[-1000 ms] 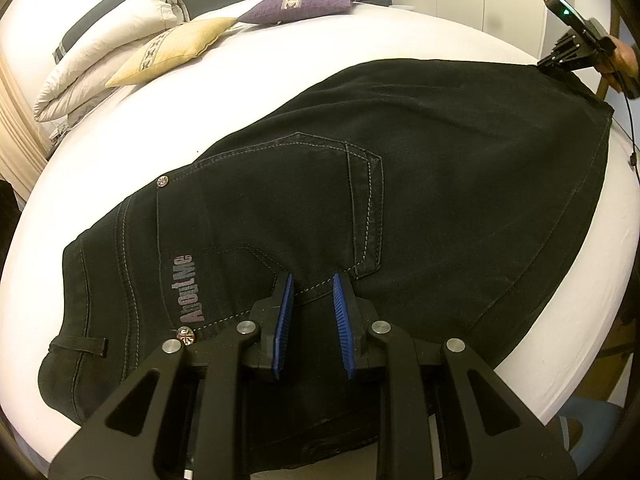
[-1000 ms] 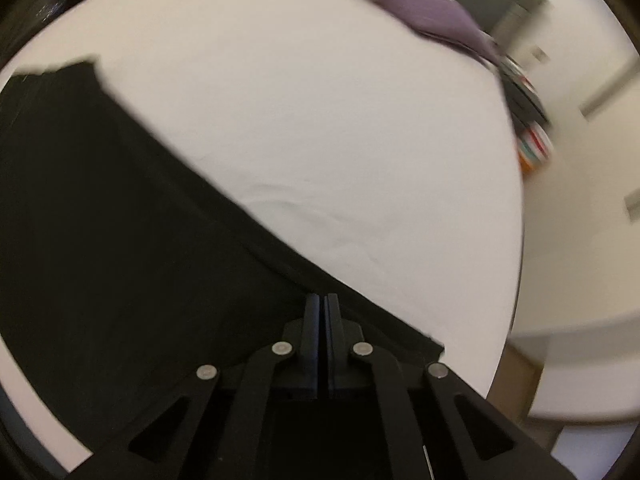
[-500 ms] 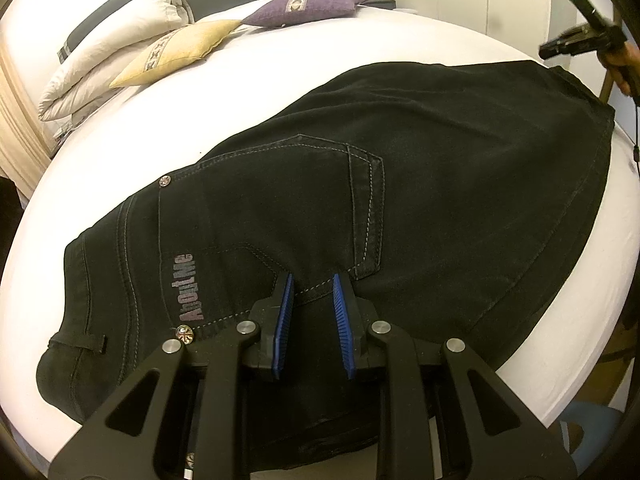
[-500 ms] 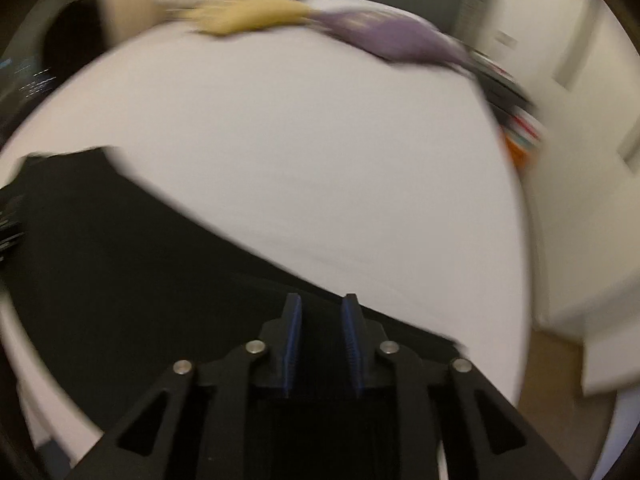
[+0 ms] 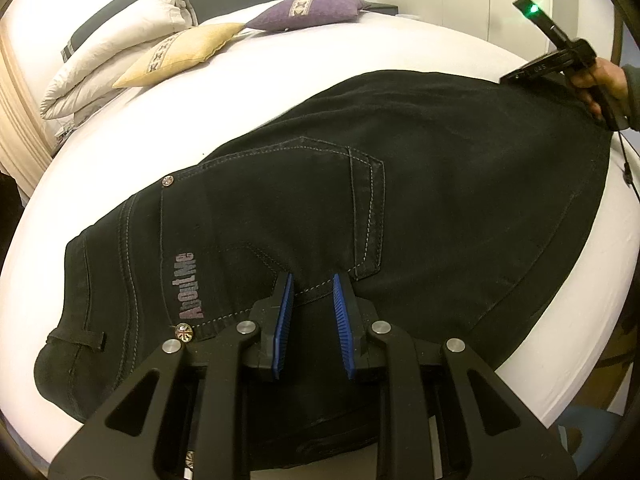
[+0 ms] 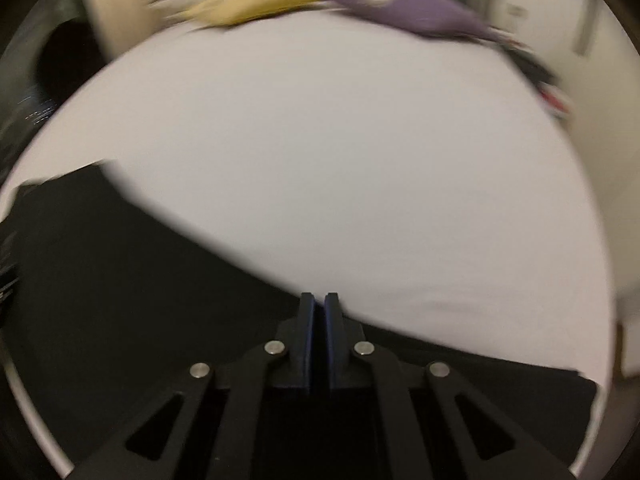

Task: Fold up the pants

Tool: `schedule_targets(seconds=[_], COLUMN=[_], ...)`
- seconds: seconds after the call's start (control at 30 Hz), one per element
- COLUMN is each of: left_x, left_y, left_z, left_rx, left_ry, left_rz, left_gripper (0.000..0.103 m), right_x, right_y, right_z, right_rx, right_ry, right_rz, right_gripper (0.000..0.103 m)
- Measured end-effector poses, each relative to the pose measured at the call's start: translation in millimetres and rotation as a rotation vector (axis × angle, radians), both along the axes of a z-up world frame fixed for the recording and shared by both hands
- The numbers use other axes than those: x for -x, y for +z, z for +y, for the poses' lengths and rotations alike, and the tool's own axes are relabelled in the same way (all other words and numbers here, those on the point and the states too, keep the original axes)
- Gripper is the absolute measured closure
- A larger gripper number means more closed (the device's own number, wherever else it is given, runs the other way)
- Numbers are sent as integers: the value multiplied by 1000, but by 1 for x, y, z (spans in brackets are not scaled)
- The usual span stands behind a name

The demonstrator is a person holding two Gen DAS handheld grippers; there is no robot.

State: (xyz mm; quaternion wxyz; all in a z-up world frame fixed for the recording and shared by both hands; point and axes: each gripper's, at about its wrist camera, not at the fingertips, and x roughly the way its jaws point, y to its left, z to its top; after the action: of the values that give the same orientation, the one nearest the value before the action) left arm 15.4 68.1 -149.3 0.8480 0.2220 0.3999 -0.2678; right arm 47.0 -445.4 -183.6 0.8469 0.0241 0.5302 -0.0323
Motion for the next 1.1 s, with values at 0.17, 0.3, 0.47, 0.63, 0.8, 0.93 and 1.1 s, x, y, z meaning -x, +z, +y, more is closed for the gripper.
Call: schedule_targets(seconds=[0.17,0.3,0.47,0.63,0.8,0.93,1.1], left_x=[2,6,4,-3,-1,-17,-54], left_y=[3,15,16,8,21,41,18], left_z=[4,0,-4,9,20,32,68], left_rx=[12,34,26,84,116,165,128], left_ry=[23,20,29,39,56,100,231], left_rz=[-6,-21,-10,39,29,-14,49], left_gripper=[83,83,83,83,83,83,82], right_x=[16,11,-36,-58,-53,-49,-88], right_y=[44,72,43,-3,18,53,8], right_z=[2,77,176,166,118,175,226], right_rx=[26,-168,-333,-280,-193,-330,-305], right_ry=[-84,116,299,250,51,208,240], right_rz=[-79,-171,-79,-40,-36,-134,-11], right_gripper=[93,62,61,74,95,44,38])
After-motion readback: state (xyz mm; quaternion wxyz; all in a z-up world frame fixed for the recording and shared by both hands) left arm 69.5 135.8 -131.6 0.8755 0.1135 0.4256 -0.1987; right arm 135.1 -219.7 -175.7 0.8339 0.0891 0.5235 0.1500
